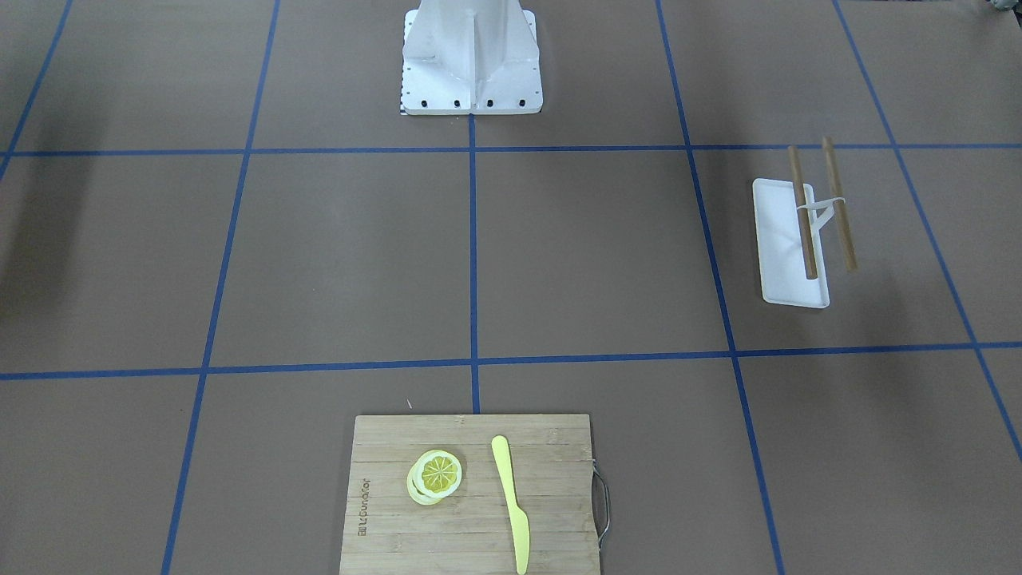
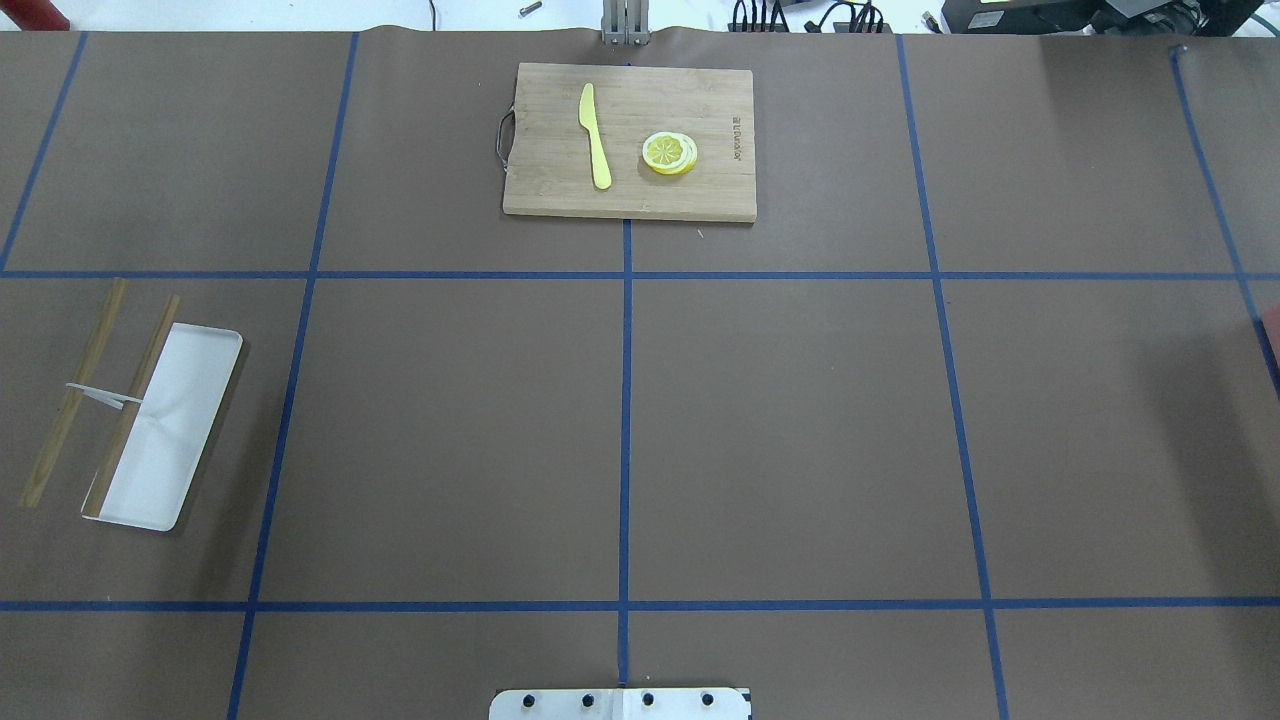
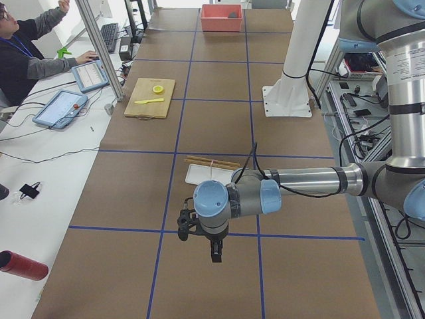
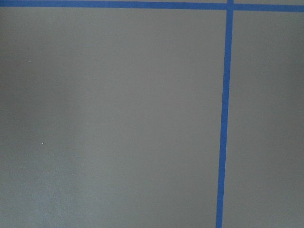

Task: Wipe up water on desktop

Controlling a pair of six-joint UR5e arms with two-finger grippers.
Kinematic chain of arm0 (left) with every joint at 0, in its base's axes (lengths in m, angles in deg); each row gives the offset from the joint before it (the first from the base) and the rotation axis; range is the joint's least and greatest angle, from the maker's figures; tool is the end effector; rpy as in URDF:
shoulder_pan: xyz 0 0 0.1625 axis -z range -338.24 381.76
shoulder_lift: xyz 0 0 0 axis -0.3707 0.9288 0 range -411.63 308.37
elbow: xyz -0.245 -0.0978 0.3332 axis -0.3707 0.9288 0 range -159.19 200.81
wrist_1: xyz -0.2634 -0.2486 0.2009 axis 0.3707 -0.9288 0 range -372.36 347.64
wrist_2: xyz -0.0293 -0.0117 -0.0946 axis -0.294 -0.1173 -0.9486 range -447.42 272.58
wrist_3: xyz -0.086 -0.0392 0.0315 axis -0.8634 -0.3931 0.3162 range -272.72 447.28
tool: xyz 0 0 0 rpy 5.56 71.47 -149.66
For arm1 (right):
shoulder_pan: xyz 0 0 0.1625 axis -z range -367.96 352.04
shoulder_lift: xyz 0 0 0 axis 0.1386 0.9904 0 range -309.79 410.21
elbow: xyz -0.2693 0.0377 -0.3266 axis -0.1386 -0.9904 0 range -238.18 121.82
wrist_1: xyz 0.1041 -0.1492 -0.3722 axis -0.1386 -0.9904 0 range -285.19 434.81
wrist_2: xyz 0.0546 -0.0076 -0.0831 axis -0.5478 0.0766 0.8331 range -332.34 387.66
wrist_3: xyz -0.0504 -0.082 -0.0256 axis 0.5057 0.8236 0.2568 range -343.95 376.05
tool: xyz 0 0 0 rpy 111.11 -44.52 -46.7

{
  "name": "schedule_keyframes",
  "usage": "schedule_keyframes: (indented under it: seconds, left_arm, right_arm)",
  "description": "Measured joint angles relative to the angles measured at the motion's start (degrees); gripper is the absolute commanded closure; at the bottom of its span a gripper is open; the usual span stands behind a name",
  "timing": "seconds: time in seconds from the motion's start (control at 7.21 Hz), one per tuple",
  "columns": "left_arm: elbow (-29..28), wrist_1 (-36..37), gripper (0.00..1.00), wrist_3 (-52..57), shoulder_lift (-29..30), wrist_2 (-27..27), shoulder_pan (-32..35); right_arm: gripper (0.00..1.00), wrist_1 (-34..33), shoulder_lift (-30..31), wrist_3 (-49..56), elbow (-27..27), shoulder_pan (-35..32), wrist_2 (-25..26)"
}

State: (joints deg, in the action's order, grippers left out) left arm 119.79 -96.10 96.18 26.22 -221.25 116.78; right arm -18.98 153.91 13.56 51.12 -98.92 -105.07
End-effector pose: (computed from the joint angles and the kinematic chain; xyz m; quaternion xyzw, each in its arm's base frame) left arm -0.0980 -0.3816 0.6869 -0.0307 0.3784 0.0006 0.9251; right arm 0.0722 -0.3906 0.6071 0.0098 -0.3644 0.0222 0.9309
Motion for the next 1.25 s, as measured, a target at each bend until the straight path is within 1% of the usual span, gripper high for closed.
schedule_keyframes:
  seconds: [0.28,0.42,0.83,1.25]
  left_arm:
    - [-0.23,0.0,0.01,-0.23,-0.21,0.12,-0.06]
    - [-0.31,-0.01,0.01,-0.27,-0.05,0.4,-0.05]
    - [-0.47,-0.02,0.01,-0.31,-0.13,1.0,-0.08]
    - [-0.33,-0.06,0.01,-0.34,-0.22,0.88,-0.05]
  right_arm:
    - [0.0,0.06,2.06,0.54,0.04,-0.01,0.48]
    - [0.0,0.07,2.42,0.56,-0.03,-0.01,1.72]
    - [0.0,0.07,2.06,1.13,0.8,-0.01,3.41]
    - [0.0,-0.01,1.77,2.52,2.12,0.06,3.62]
